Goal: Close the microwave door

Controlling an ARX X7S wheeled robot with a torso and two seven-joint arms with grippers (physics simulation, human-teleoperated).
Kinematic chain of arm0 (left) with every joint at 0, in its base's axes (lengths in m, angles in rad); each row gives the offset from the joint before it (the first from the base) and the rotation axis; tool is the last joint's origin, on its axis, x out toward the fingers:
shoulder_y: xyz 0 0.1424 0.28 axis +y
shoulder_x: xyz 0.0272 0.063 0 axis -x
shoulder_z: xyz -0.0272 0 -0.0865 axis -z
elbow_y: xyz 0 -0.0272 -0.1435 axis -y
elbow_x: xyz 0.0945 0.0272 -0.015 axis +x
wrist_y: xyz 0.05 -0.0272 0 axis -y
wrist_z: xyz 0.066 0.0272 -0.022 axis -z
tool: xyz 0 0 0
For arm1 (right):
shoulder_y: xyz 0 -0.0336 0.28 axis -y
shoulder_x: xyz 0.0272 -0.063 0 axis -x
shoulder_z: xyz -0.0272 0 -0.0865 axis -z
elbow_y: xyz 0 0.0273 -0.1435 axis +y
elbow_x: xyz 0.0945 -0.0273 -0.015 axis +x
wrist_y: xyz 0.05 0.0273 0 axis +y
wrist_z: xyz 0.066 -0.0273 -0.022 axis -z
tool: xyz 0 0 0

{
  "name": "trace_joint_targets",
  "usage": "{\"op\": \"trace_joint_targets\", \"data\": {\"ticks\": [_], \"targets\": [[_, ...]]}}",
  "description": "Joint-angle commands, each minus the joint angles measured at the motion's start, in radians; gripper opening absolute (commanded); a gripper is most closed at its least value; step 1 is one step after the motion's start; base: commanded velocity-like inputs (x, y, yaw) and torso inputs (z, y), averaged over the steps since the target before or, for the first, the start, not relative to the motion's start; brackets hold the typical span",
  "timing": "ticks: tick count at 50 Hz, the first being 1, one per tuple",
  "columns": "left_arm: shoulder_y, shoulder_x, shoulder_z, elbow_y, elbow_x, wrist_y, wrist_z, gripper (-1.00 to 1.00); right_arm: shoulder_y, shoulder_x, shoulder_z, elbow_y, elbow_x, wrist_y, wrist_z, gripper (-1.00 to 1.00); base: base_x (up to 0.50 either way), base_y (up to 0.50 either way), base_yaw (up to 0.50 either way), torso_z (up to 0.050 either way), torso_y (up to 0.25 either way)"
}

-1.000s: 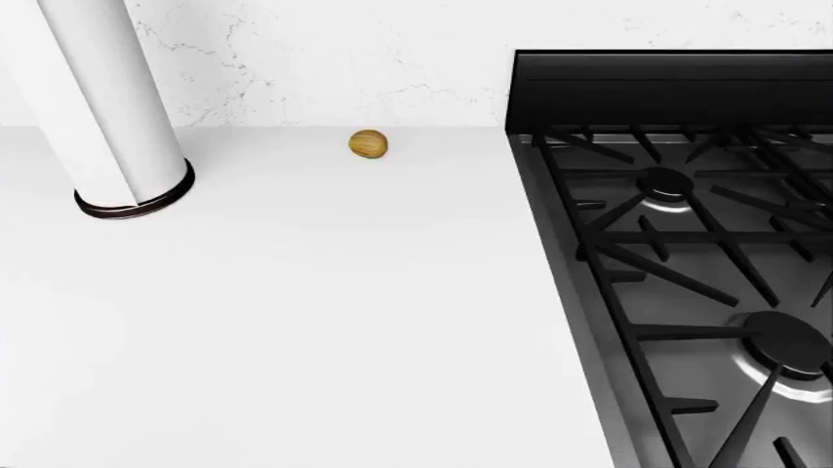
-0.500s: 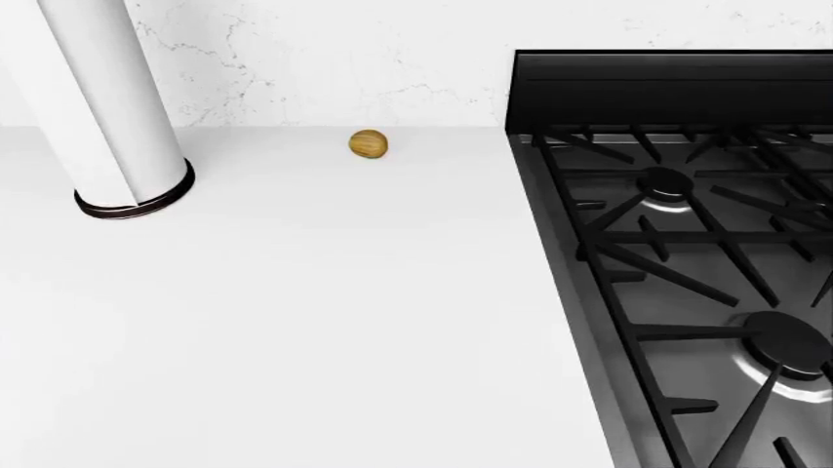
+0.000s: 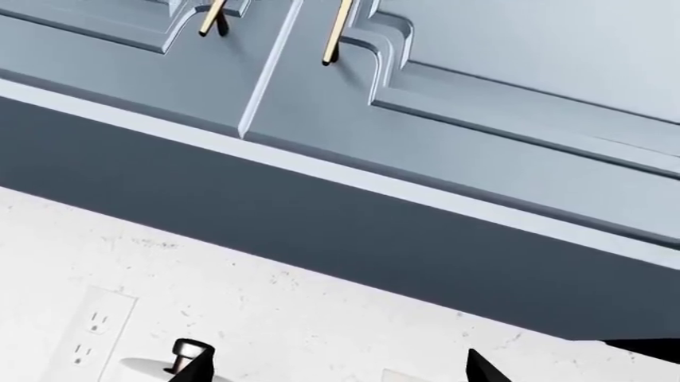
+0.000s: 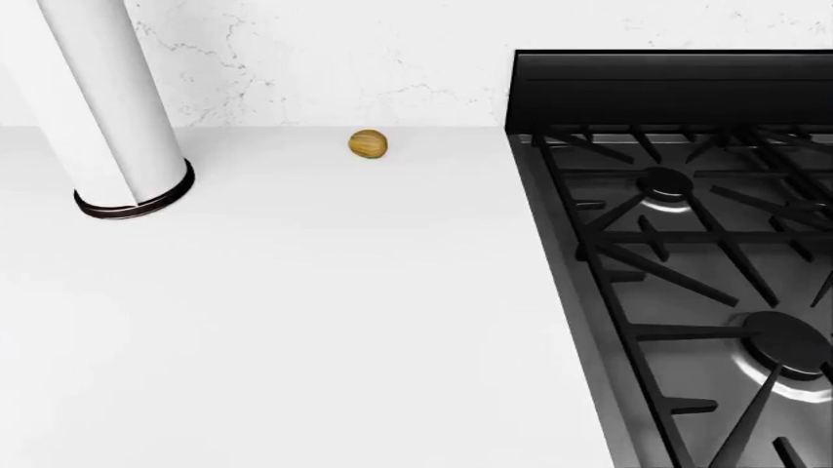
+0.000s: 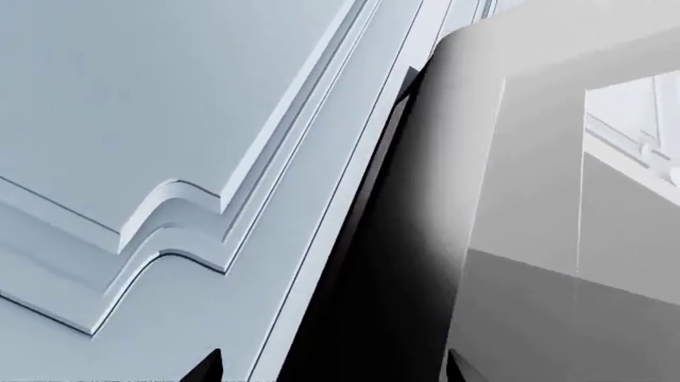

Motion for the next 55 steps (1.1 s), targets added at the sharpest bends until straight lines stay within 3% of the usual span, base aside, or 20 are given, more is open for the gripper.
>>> {"op": "trace_joint_targets", "data": {"ticks": [1,55], "targets": [[0.021,-0.007,0.01,0.004,-0.001,0.007,-0.002,1.0,0.025,0.028,-0.017,0.015,-0.024,0.0,-0.057,1.0,0.0,0.0,0.0,0.0,0.0],[0.053,-0.025,0.039,0.018,-0.007,0.044,-0.012,1.0,-0.043,0.136,0.005,0.055,-0.125,-0.133,-0.21,1.0,0.0,0.0,0.0,-0.002,0.0]]}}
